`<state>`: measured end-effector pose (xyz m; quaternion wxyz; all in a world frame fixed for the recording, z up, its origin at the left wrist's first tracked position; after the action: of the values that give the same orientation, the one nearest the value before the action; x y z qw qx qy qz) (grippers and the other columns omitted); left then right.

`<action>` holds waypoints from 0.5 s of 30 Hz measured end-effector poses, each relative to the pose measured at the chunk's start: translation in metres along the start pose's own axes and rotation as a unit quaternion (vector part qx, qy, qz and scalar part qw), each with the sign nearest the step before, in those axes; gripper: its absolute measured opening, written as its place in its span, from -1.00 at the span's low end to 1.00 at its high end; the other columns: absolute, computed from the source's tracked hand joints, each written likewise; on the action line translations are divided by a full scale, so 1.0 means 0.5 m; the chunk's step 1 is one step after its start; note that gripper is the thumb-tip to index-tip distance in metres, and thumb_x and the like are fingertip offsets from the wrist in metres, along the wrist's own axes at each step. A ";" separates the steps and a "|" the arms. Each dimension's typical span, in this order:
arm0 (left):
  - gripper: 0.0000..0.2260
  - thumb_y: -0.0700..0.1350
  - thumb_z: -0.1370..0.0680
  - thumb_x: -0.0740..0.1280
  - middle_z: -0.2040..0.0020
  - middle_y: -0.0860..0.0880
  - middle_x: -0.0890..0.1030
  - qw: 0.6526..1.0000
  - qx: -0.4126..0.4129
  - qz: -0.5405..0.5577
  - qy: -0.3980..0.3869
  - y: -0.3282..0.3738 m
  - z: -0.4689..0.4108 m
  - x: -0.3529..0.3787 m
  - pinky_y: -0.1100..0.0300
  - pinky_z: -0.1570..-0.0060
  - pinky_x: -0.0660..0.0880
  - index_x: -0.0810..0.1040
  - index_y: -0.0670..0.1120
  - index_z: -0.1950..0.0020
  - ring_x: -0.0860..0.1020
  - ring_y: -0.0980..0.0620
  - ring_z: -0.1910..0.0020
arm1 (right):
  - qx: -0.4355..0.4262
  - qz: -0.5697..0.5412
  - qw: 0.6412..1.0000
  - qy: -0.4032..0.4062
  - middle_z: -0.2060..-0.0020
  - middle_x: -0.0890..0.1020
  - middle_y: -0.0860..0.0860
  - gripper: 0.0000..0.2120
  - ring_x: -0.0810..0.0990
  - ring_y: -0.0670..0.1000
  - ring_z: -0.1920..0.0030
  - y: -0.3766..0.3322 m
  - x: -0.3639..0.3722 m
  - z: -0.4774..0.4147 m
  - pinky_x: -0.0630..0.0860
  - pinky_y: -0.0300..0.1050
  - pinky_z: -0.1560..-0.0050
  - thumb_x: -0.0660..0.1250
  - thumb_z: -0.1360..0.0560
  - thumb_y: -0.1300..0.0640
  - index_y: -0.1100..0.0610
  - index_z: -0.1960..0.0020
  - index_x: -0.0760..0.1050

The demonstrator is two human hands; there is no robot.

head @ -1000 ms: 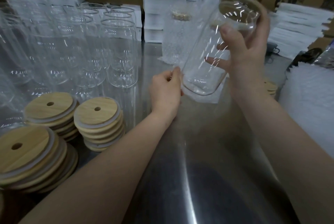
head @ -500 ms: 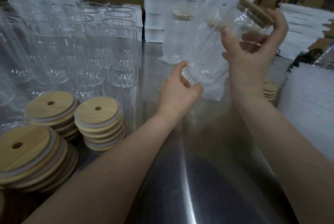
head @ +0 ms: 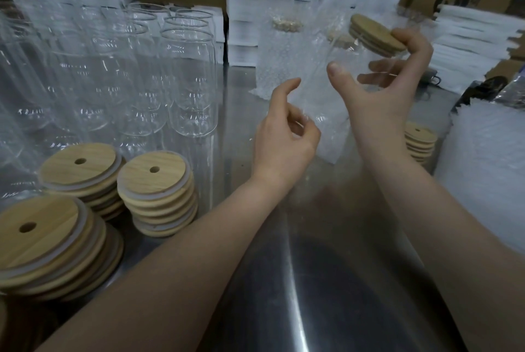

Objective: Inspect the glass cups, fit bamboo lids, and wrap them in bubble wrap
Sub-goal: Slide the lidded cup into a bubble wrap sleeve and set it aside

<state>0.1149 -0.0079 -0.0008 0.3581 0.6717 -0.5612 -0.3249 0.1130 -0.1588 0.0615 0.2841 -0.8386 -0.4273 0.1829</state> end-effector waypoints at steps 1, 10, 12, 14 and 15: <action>-0.56 -0.20 -0.49 0.34 0.21 0.03 0.58 1.000 0.005 0.009 0.018 0.004 -0.001 -0.005 0.33 0.12 0.48 0.41 -0.03 -0.37 0.53 0.18 0.25 | 0.005 -0.003 1.000 -0.006 -0.22 0.43 0.11 -0.43 0.48 0.06 -0.07 0.002 0.002 0.000 0.52 -0.12 -0.06 0.54 -0.36 -0.01 -0.07 -0.20 0.26; -0.17 0.07 -0.41 0.49 -0.48 -0.08 0.26 0.989 -0.019 -0.136 -0.052 -0.004 0.000 0.008 0.10 -0.47 0.18 0.13 -0.11 -0.54 0.22 -0.01 -0.48 | 0.107 -0.084 0.991 0.018 -0.24 0.43 0.24 -0.37 0.52 0.24 -0.16 0.034 -0.006 -0.006 0.59 0.20 -0.05 0.53 -0.33 -0.10 -0.05 -0.24 0.25; 0.08 0.21 -0.35 0.52 -0.58 -0.09 0.05 0.968 -0.057 -0.226 -0.091 -0.022 0.005 0.021 0.06 -0.52 0.04 -0.09 -0.09 -0.60 0.04 -0.04 -0.55 | 0.106 -0.092 0.990 0.021 -0.24 0.44 0.27 -0.36 0.53 0.24 -0.16 0.032 -0.006 -0.006 0.60 0.18 -0.05 0.53 -0.33 -0.10 -0.03 -0.24 0.24; 0.14 0.24 -0.32 0.53 -0.59 -0.11 0.00 0.956 -0.080 -0.268 -0.087 -0.035 0.007 0.020 0.05 -0.53 0.02 -0.15 -0.11 -0.60 0.00 -0.07 -0.56 | 0.102 -0.098 0.990 0.017 -0.22 0.44 0.31 -0.36 0.53 0.26 -0.15 0.030 -0.003 -0.006 0.60 0.14 -0.05 0.53 -0.33 -0.08 -0.03 -0.25 0.24; 0.12 0.23 -0.32 0.53 -0.58 -0.12 0.04 0.954 -0.087 -0.275 -0.080 -0.040 0.005 0.017 0.03 -0.53 0.04 -0.11 -0.13 -0.60 0.03 -0.09 -0.55 | 0.096 -0.101 0.990 0.012 -0.21 0.45 0.34 -0.35 0.53 0.26 -0.14 0.028 -0.001 -0.005 0.61 0.09 -0.04 0.54 -0.34 -0.06 0.00 -0.26 0.24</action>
<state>0.1245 -0.0144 -0.0193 0.2658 0.7384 -0.3508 -0.5110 0.1227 -0.1665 0.0545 0.3857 -0.7620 -0.4870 0.1830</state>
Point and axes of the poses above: each hand's wrist, its own z-axis away from the middle knuckle, its own x-axis out of the palm, y = z × x, the point moved 7 cm from there along -z, towards the middle knuckle
